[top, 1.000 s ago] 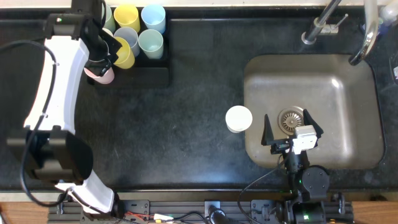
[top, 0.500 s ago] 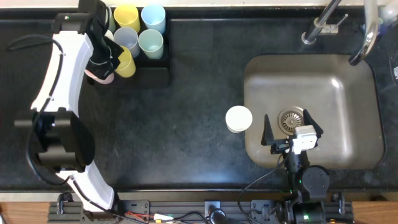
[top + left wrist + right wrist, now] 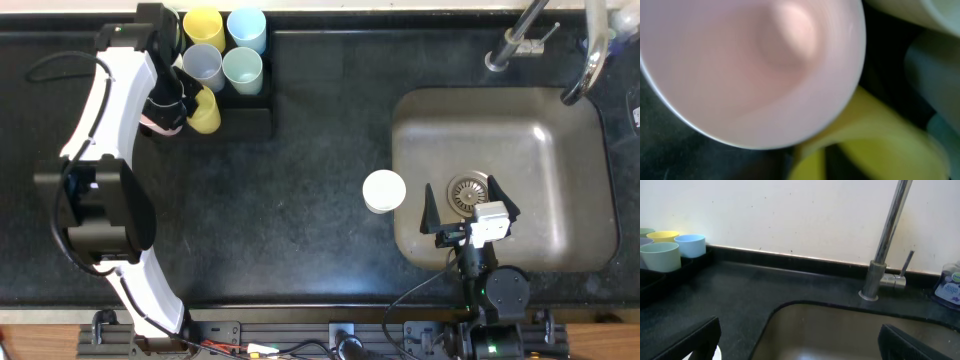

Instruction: Store Cups

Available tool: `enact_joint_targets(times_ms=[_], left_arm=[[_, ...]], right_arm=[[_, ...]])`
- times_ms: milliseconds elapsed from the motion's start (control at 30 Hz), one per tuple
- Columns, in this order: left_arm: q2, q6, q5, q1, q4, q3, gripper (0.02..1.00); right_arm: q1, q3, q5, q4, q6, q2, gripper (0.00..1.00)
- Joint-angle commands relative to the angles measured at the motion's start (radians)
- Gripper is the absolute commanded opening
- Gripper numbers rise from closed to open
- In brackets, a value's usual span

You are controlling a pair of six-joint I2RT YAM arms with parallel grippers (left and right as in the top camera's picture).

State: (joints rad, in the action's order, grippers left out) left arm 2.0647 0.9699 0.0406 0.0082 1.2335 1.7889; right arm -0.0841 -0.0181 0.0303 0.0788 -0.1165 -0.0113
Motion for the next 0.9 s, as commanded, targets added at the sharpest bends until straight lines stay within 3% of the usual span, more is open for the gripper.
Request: enact_joint_targets(times_ms=[33, 100, 367, 533, 767, 867, 900], left_arm=[[0.016, 0.007, 0.002, -0.010, -0.002, -0.006, 0.906], [0.011, 0.007, -0.002, -0.014, 0.000, -0.006, 0.996], [-0.153, 0.003, -0.002, -0.032, 0.014, -0.006, 0.998], [-0.374, -0.035, 0.022, -0.037, 0.126, -0.006, 0.998], [-0.752, -0.342, 0.097, -0.037, 0.354, -0.077, 0.998], [-0.991, -0.555, 0.096, -0.037, 0.328, -0.267, 0.998], [-1.144, -0.698, 0.095, -0.037, 0.248, -0.436, 0.998]], right_arm=[[0.000, 0.013, 0.010, -0.005, 0.000, 0.008, 0.998], [0.000, 0.013, 0.010, -0.005, 0.000, 0.008, 0.998], [0.000, 0.013, 0.010, -0.005, 0.000, 0.008, 0.996], [0.000, 0.013, 0.010, -0.005, 0.000, 0.008, 0.996], [0.000, 0.013, 0.010, -0.005, 0.000, 0.008, 0.998], [0.000, 0.013, 0.010, -0.005, 0.000, 0.008, 0.998], [0.000, 0.013, 0.010, -0.005, 0.000, 0.008, 0.996]])
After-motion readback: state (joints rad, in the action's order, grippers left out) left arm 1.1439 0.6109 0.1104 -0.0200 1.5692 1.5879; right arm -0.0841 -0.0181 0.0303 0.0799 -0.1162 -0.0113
